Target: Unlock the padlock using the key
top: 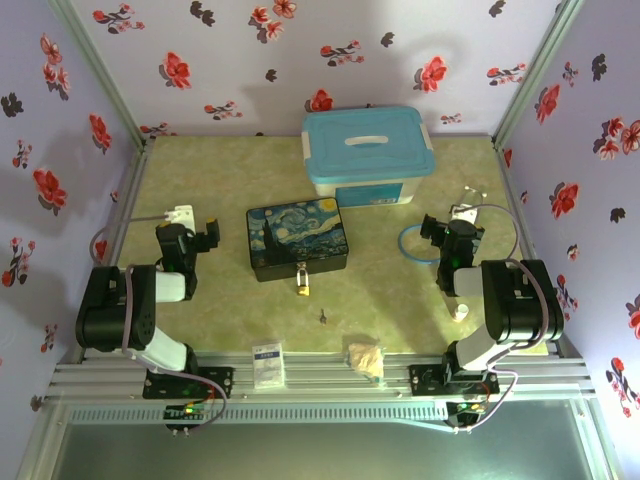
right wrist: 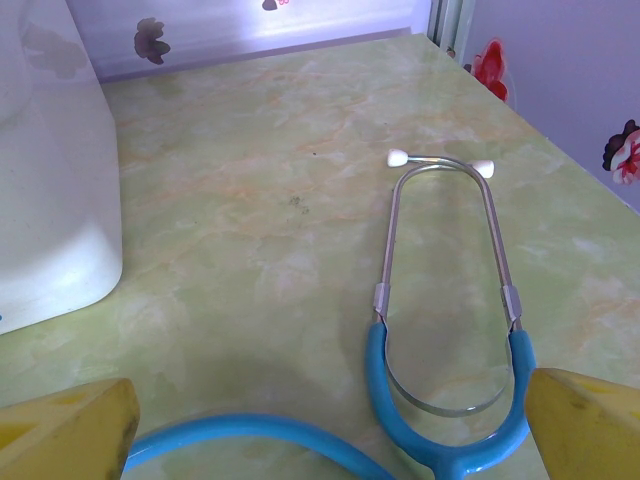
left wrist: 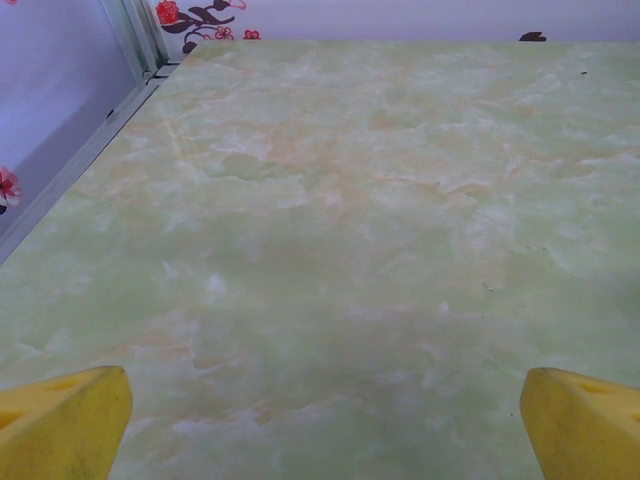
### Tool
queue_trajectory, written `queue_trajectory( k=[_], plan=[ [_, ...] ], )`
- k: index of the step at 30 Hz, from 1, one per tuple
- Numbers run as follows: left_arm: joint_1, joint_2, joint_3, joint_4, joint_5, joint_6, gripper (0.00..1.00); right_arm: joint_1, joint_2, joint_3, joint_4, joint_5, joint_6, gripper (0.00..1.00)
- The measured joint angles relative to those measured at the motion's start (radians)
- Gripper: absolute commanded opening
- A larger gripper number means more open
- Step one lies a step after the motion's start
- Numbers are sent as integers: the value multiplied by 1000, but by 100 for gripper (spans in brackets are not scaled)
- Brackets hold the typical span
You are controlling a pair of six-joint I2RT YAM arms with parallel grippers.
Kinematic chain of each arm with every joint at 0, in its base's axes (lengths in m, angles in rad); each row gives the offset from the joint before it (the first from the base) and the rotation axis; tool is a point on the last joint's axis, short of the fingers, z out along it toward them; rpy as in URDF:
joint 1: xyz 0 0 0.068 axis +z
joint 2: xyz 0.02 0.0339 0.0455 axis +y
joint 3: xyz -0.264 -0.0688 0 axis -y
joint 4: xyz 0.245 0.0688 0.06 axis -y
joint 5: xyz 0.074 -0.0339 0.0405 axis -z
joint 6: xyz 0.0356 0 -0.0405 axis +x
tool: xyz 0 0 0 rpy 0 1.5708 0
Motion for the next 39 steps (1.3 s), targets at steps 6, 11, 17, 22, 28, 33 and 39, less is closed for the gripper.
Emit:
queue_trajectory(
  k=[6, 11, 17, 22, 28, 33, 39],
  plan=[
    [1, 0, 0, 0, 0, 0, 100, 0, 0, 0, 0, 0, 0, 99],
    [2, -13, -2, -7, -8, 0, 100, 0, -2, 0, -2, 0, 0, 99],
    [3, -190, -8, -98, -56, -27, 100, 2, -114, 8, -116, 0, -1, 99],
    [5, -420, 13, -270, -68, -132, 100, 8, -294, 68, -332, 14, 70, 99],
    [10, -639, 76, -507, 75, -342, 100, -4, -425, 248, -674, -114, 236, 99],
    [-18, -721, 94, -734, 280, -497, 100, 64, -452, 261, -863, -289, 324, 99],
    [-220, -811, 111, -1004, 390, -549, 100, 393, -514, 261, -1102, -278, 338, 97]
  ],
)
